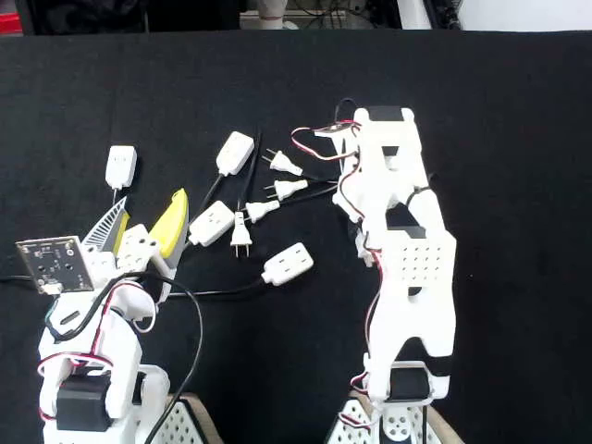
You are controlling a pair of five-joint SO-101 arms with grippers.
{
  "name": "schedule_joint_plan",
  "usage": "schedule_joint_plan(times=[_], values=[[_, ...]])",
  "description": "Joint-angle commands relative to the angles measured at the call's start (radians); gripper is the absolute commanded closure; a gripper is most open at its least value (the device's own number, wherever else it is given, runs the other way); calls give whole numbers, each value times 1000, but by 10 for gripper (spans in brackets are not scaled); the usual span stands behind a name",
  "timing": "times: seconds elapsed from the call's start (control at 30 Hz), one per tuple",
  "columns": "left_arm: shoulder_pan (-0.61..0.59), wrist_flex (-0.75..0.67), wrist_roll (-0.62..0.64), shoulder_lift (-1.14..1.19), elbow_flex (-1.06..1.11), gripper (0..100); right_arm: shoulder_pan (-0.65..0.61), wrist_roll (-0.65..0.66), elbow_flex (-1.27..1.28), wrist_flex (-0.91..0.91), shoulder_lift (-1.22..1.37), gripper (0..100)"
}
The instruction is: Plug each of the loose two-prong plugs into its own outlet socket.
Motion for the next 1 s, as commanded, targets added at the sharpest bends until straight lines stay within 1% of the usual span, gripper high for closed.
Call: schedule_joint_plan(times=[0.0,0.13,0.23,0.37,0.5,0.57,0.77,0.97], values=[[-4,-18,-8,3,-8,733,6,-11,-5,25,-4,985],[-4,-18,-8,3,-8,733,8,-17,1,28,-41,987],[-4,-18,-6,3,-8,733,6,-46,5,28,-85,987],[-4,-18,-6,3,-8,733,0,-49,12,28,-88,977],[-4,-18,-6,3,-8,733,2,-60,62,25,-88,873],[-4,-18,-6,3,-8,733,3,-60,76,25,-88,838],[-4,-18,-6,3,-8,733,6,-66,84,28,-90,895],[-4,-18,-6,3,-8,733,3,-60,119,29,-91,902]])
